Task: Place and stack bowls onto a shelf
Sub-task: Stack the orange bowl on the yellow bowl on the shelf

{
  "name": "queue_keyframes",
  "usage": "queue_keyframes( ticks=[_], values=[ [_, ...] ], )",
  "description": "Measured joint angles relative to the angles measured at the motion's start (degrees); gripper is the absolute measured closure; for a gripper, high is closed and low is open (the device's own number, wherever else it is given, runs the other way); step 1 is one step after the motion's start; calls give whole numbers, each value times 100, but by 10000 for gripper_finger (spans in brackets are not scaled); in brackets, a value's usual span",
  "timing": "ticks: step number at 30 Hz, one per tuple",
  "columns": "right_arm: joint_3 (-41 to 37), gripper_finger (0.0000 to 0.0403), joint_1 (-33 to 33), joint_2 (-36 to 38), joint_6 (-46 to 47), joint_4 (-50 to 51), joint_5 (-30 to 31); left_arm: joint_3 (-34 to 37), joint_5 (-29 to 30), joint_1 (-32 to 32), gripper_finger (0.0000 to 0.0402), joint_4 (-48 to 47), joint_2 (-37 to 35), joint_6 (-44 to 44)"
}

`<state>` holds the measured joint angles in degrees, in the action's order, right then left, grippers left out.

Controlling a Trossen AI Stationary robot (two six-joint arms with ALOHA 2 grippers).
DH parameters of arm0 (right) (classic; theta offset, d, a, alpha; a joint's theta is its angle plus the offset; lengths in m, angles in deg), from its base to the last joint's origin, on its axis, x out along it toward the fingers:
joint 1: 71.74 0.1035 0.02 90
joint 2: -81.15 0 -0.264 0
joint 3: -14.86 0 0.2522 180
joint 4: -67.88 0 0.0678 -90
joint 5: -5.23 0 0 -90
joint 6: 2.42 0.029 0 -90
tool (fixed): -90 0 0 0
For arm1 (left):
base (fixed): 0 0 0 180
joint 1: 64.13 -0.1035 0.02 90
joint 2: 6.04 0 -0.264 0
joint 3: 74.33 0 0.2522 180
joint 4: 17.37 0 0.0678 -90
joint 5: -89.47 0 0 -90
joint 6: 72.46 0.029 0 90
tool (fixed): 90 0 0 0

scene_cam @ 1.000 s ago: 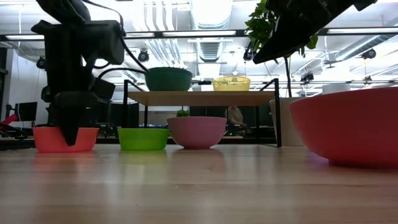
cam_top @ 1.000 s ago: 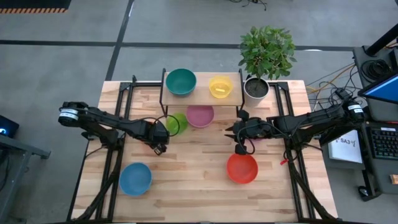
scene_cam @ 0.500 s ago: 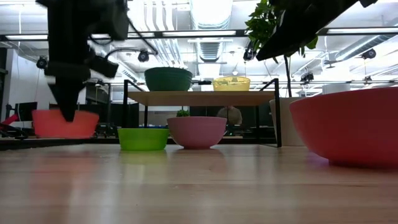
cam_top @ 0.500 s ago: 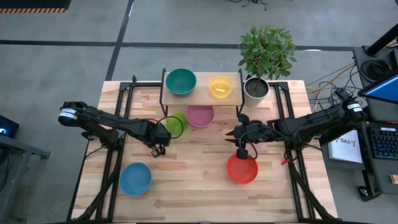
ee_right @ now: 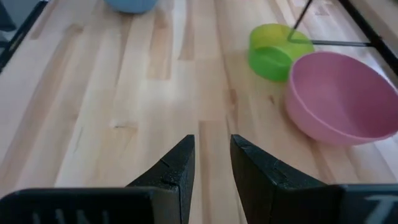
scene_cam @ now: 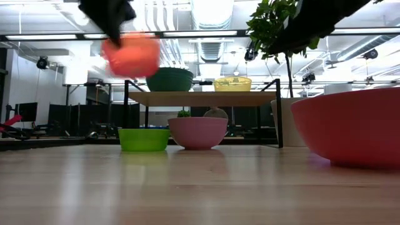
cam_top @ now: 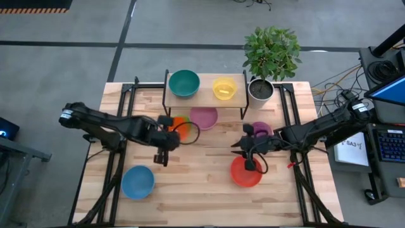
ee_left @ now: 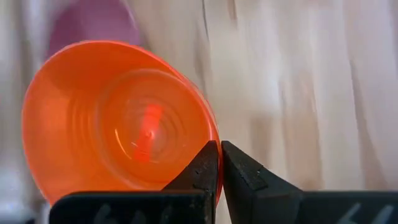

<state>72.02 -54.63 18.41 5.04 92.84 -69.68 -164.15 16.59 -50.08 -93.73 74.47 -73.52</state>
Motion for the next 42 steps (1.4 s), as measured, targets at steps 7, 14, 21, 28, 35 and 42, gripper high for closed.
queue_keyframes(
  ticks=[7,14,21,28,35,42],
  values=[
    [-41,310,80,206,-89,-34,6,-472,140,-530,402,2034,2,2438],
    [-54,310,231,709,6,382,0,-491,-636,-1716,402,3702,71,3383],
    [-330,310,577,1187,57,339,162,-953,-1359,-2508,401,4173,754,3399],
    [-568,310,692,1554,153,317,396,-1849,-1363,-3009,401,3755,1718,3533],
    [-710,310,690,1685,256,328,455,-2871,-1363,-3179,401,2749,2571,3565],
    [-714,310,690,1689,319,309,454,-4087,-1349,-3231,401,1594,3324,3393]
  ],
)
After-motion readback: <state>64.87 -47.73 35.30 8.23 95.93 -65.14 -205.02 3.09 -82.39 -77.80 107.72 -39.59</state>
